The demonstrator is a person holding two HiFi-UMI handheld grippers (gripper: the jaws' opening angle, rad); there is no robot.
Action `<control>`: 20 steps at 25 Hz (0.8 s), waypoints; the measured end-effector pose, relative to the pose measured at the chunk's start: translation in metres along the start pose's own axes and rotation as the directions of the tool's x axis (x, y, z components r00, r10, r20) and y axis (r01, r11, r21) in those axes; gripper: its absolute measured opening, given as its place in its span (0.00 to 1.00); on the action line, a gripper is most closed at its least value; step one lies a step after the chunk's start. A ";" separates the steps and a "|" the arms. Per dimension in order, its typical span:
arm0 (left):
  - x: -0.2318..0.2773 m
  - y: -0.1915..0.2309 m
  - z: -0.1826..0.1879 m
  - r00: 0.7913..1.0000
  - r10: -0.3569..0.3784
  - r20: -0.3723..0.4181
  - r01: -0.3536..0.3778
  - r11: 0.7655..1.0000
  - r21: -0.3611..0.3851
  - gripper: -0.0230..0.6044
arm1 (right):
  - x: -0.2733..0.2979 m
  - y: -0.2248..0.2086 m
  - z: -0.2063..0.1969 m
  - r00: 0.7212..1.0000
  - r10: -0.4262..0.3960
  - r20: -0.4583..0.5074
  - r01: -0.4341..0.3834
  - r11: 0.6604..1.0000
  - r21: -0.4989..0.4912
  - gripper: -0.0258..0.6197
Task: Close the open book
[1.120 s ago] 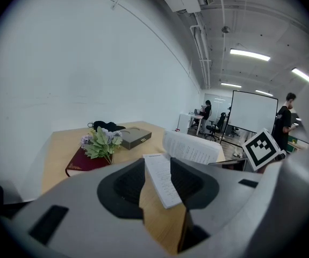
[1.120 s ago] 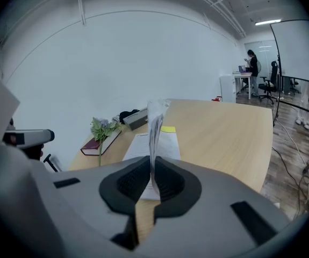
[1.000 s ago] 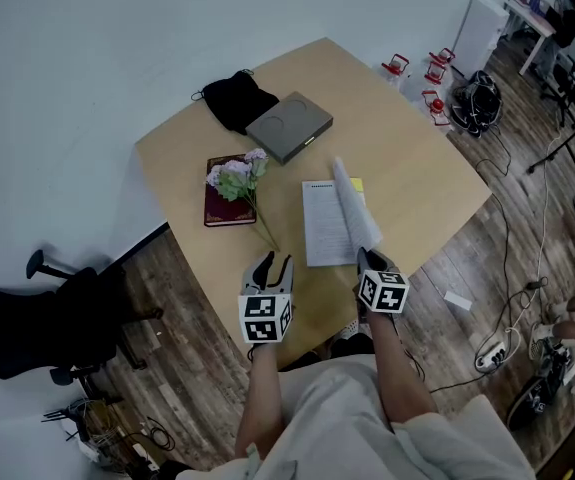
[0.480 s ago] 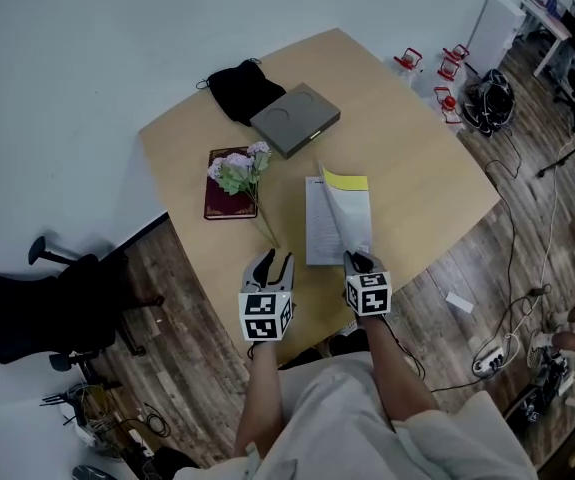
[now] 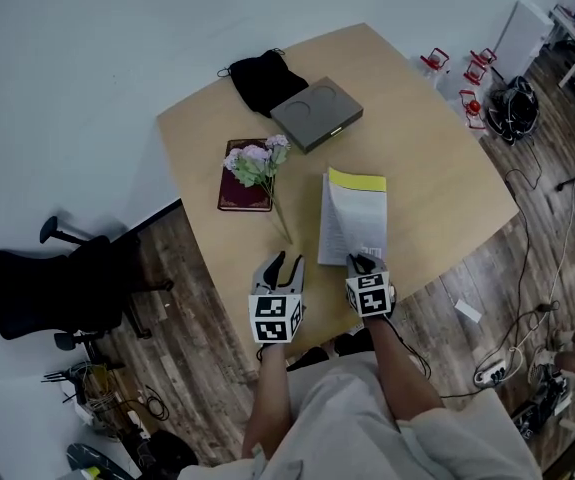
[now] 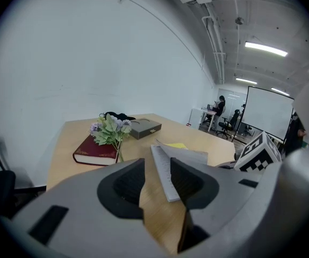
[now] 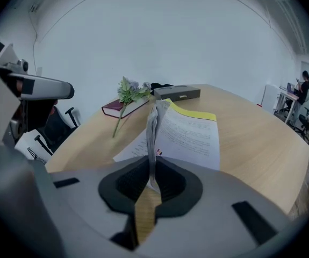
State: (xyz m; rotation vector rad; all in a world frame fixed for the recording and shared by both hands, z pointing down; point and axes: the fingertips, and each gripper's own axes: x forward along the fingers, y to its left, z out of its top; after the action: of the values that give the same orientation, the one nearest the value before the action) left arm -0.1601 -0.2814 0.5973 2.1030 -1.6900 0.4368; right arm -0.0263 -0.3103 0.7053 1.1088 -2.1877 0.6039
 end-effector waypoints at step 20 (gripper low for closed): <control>-0.017 0.018 -0.021 0.999 0.025 -0.026 -0.026 0.999 -0.031 0.29 | 0.015 0.026 -0.012 0.997 0.030 -0.073 -0.033 0.998 -0.050 0.34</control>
State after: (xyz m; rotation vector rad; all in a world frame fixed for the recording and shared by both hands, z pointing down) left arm -0.1816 -0.2593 0.6097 2.0473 -1.7002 0.4405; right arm -0.0511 -0.2966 0.7214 1.0124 -2.1503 0.5897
